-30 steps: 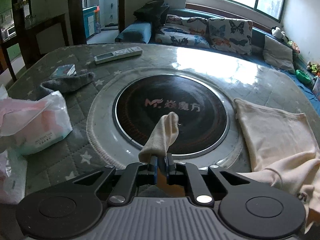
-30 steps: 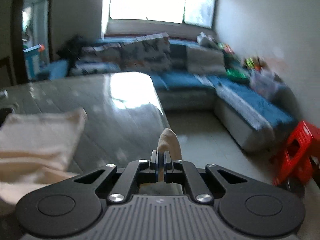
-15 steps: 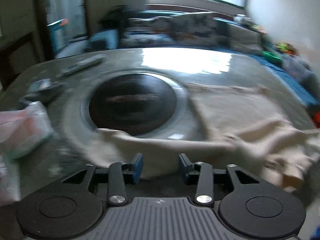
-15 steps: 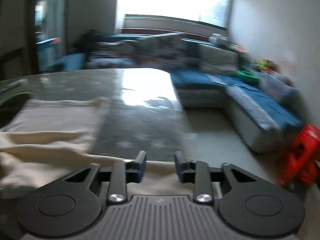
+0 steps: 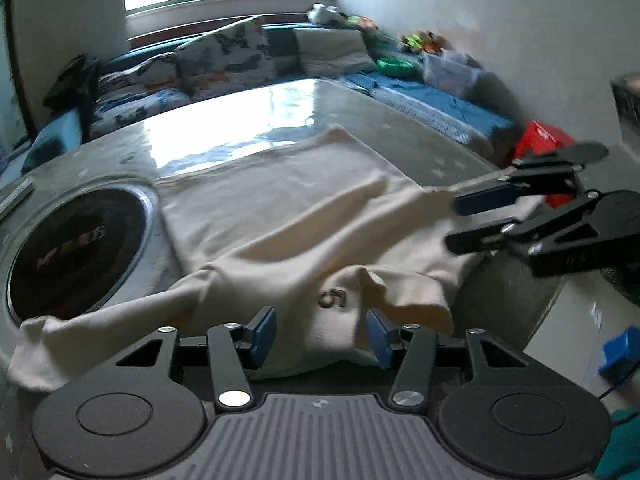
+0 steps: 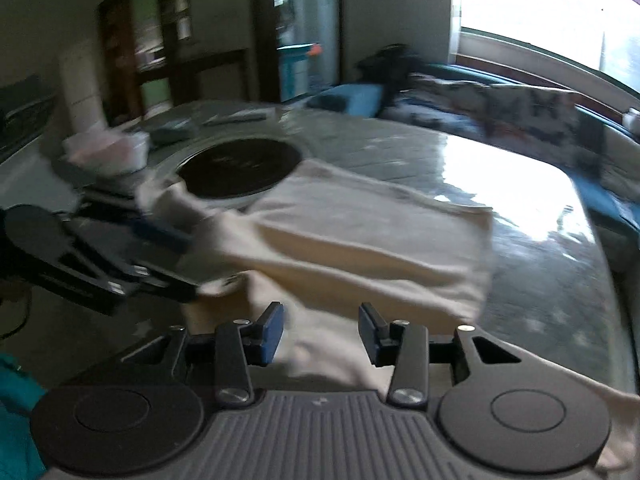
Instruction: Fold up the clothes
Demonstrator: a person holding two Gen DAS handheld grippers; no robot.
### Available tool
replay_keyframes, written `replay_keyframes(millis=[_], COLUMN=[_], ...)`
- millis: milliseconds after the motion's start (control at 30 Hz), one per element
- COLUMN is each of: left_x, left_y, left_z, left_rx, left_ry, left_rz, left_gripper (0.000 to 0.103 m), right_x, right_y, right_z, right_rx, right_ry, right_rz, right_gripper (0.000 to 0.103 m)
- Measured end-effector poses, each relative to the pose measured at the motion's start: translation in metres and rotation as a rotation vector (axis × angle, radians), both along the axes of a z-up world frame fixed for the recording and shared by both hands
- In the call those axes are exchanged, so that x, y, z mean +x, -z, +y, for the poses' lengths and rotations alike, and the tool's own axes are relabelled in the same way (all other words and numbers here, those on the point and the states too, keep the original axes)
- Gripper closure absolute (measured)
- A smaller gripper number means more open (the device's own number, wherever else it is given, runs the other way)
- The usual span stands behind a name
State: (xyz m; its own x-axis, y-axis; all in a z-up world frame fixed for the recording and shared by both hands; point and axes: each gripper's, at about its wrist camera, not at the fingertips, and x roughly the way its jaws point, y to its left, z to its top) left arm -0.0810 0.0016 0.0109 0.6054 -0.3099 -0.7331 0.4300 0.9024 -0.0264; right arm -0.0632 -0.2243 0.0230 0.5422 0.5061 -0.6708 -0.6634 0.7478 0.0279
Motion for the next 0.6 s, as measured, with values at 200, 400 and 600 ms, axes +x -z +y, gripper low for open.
replay_keyframes(millis=[200, 400, 600], left_x=[0.004, 0.001, -0.013], left_y=[0.015, 0.010, -0.009], left_z=[-0.008, -0.005, 0.001], left_rx=[0.036, 0.003, -0.054], left_ry=[0.023, 0.063, 0.146], left_rz=[0.022, 0.038, 0.057], left_gripper=[0.072, 0.100, 0.100], right_x=[-0.010, -0.016, -0.028], right_y=[0.017, 0.029, 0.013], right_z=[0.030, 0.039, 0.027], right_rx=[-0.076, -0.147, -0.164], right_ry=[-0.094, -0.119, -0.146], right_rz=[-0.007, -0.026, -0.032], right_gripper=[0.059, 0.072, 0.097])
